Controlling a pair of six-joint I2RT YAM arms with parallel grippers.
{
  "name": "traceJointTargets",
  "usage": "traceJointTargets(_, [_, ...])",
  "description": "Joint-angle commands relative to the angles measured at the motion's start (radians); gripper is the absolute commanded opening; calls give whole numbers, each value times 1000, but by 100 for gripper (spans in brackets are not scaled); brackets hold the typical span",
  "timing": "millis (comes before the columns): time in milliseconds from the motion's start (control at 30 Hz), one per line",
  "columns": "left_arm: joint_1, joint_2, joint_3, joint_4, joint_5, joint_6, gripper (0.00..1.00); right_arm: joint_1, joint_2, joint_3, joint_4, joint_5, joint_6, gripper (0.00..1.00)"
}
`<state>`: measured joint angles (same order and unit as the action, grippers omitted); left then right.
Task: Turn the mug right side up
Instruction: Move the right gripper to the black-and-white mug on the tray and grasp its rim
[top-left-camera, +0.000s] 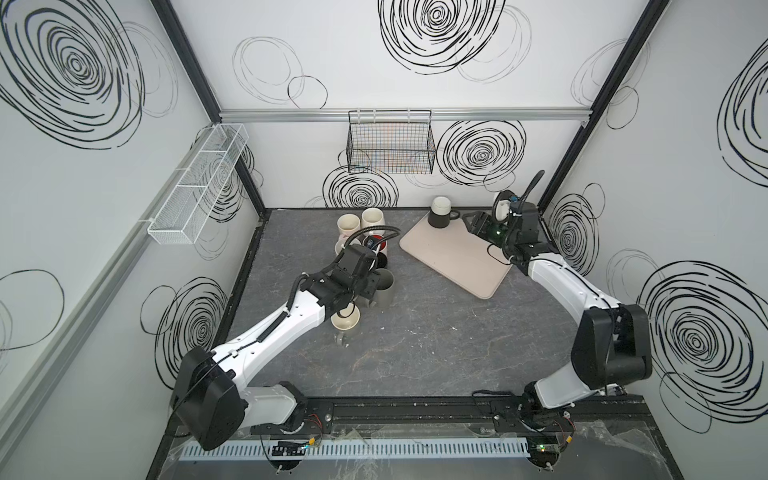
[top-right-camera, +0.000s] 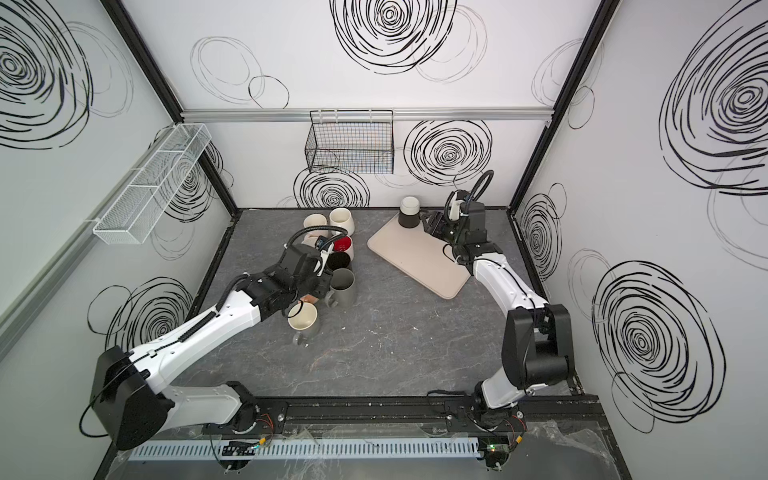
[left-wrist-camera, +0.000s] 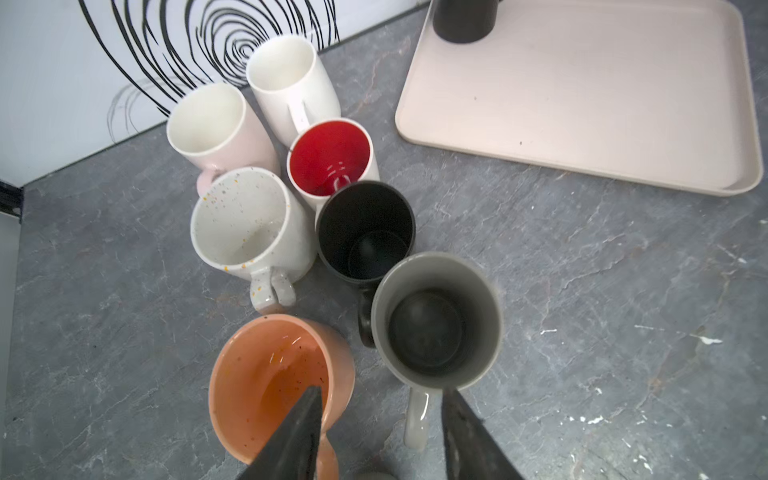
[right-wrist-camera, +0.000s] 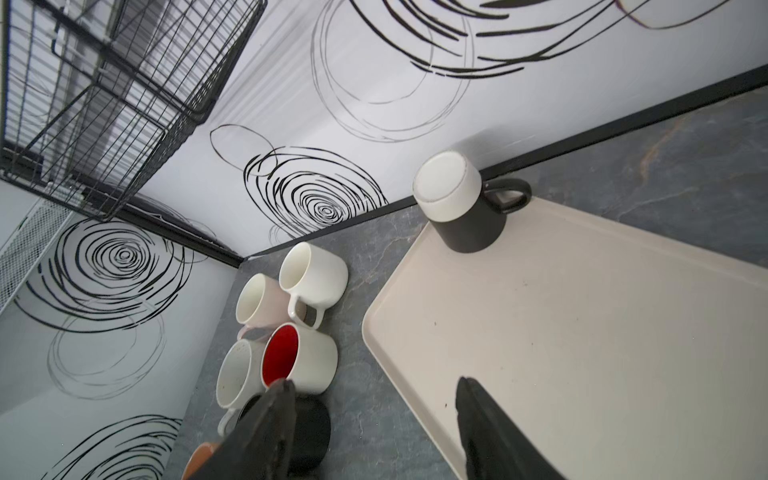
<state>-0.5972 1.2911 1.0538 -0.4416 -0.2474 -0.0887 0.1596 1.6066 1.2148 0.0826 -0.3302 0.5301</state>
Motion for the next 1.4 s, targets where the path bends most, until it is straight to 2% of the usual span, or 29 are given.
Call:
traceJointTargets(0, [7,-6,42,17,18,24,50,-9,92,122,2,27,-54,66])
traceJointTargets(167, [9,67,93,102,68,35,50,-23,295,327,-16,22,-110,67])
traceJointTargets(433, [15,253,194,168,146,50,50,-73,659,694,-17,-124,-135,67])
traceJointTargets(567, [16,349,264,198,190,58,50,-84,765,794,11,-141,-132,67])
traceJointTargets(767, [17,527,446,168,229,89,50,-92,919,960,33,-193,-130,67])
traceJointTargets(867, [20,577,506,155,231,100,50,-94,988,1040,42,-244,-111,68])
traceJointTargets(1067, [37,596,489,203,247,84,49,-85,1073,1115,110,-323,-73,68])
traceJointTargets(1233, [45,597,491,214,255,75,50,-70,1097,1123,163,-333,-71,68])
traceJointTargets(1367, [48,593,486,221,260,68,50,-52,1107,1133,114,-309,-115,66])
